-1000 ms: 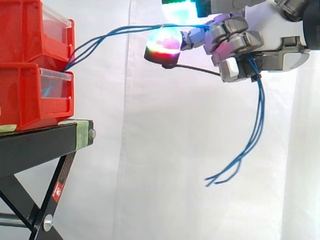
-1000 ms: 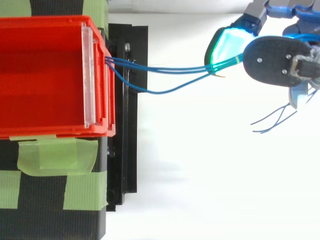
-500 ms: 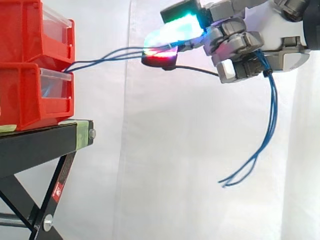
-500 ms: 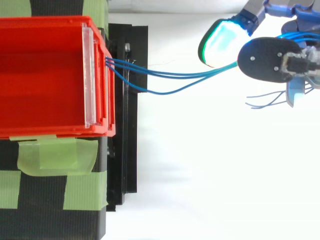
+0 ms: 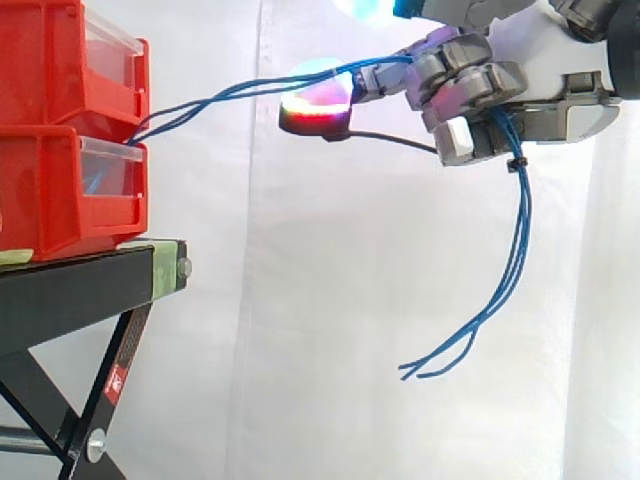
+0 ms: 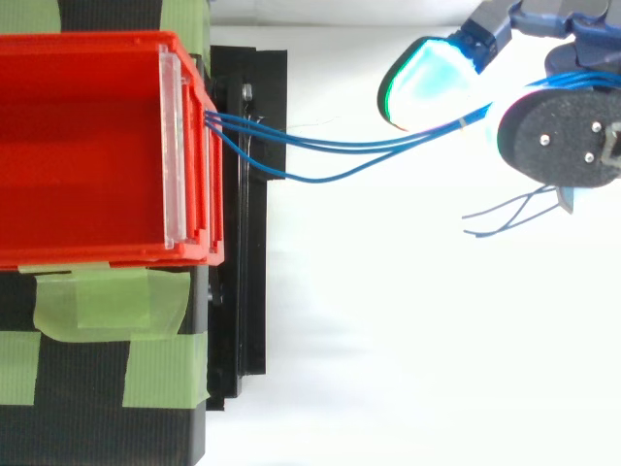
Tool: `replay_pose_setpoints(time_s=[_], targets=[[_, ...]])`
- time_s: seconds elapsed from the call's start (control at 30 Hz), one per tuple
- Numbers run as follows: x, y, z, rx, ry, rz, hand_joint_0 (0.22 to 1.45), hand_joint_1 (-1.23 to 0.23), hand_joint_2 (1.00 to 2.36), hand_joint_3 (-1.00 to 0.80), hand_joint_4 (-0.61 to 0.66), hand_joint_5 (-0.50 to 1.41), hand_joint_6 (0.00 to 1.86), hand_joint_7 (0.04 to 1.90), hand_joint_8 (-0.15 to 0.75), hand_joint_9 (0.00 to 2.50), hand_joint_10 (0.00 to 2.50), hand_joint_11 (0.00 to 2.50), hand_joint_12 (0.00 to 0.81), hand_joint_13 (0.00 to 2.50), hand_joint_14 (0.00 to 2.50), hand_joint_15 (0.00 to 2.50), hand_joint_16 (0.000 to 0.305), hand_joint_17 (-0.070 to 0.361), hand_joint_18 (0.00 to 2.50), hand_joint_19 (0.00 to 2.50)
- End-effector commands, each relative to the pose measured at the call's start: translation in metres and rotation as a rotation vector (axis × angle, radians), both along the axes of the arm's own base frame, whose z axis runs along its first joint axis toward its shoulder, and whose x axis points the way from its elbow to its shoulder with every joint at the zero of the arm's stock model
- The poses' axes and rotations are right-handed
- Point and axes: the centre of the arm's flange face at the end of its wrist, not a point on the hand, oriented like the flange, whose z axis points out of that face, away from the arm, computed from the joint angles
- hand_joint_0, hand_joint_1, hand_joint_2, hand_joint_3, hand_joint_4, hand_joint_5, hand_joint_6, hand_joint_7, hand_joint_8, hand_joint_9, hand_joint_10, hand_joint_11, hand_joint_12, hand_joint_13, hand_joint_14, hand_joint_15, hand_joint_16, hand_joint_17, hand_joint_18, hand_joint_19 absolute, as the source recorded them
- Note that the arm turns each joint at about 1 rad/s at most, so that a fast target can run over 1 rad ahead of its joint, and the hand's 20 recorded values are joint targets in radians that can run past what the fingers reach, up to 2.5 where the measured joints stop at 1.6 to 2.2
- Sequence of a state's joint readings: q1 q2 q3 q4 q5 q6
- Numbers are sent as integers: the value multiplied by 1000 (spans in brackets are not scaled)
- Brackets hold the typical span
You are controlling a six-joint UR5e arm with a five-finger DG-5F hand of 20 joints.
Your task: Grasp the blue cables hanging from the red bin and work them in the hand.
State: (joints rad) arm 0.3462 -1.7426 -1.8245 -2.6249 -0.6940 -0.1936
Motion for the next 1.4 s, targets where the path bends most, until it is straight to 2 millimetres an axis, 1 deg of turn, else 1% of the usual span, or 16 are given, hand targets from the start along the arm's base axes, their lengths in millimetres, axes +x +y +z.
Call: replay_pose_setpoints(time_s=[0.0,0.13,0.27,0.5,0.53,0.57,0.83,0.93,1.03,1.07,1.13,1.23,1.27,1.3,1.33,1.37], targets=[[-2,-1,-2,-23,30,10,817,-540,1007,-845,323,274,12,1140,567,760,2500,2500,678,1338,2500,2018,58,131,1467,663],[-8,-4,-7,-69,107,18,848,-553,1008,-832,317,304,11,1169,563,806,2500,2500,671,1364,2500,2034,57,128,1499,692],[-11,-5,-9,-72,135,19,866,-557,1008,-836,309,324,11,1179,548,835,2500,2500,663,1389,2500,2032,56,125,1529,711],[-11,-5,-8,-68,133,16,906,-556,1011,-793,299,353,11,1186,548,903,2500,2500,659,1423,2500,2040,56,125,1588,735],[-11,-6,-8,-68,133,15,911,-557,1010,-800,290,373,11,1188,539,927,2500,2500,644,1431,2500,2035,55,123,1595,735],[-11,-5,-6,-67,130,15,913,-561,1010,-801,287,379,11,1193,522,944,2500,2500,645,1446,2500,2043,55,123,1612,740],[-9,-5,-4,-70,128,8,921,-588,1011,-755,299,411,12,1190,521,1016,2500,2500,637,1478,2500,2057,54,122,1657,749],[-9,-6,-4,-72,126,-4,927,-611,1015,-652,295,424,12,1202,519,1019,2500,2500,646,1488,2500,2063,54,122,1667,750],[-9,-7,-3,-74,119,-15,929,-621,1022,-462,297,425,12,1199,517,1032,2500,2500,639,1492,2500,2064,56,126,1679,739],[-5,-6,4,-74,108,-19,925,-623,1023,-306,291,433,13,1192,515,1053,2500,2500,637,1518,2500,2039,57,128,1706,700],[-3,-6,10,-79,109,-21,949,-633,1018,-126,307,473,13,1179,485,1129,2500,2500,620,1584,2500,2052,62,141,1803,616],[-1,-4,15,-90,121,-18,942,-633,1010,18,321,504,14,1172,448,1168,2500,2500,611,1624,2500,2053,68,154,1882,560],[-1,-5,16,-91,120,-19,941,-631,1008,28,325,507,14,1168,454,1178,2500,2500,603,1626,2500,2055,69,155,1889,543],[0,-4,20,-92,117,-19,938,-630,1007,10,325,509,14,1169,474,1188,2500,2500,609,1635,2500,2044,70,157,1895,550],[2,-4,22,-97,120,-21,886,-617,1010,-185,348,508,14,1160,478,1197,2500,2500,607,1642,2500,2066,71,160,1913,491],[2,-3,24,-97,120,-18,844,-587,1016,-522,320,485,16,1169,497,1157,2500,2500,649,1589,2500,2066,63,141,1771,592]])
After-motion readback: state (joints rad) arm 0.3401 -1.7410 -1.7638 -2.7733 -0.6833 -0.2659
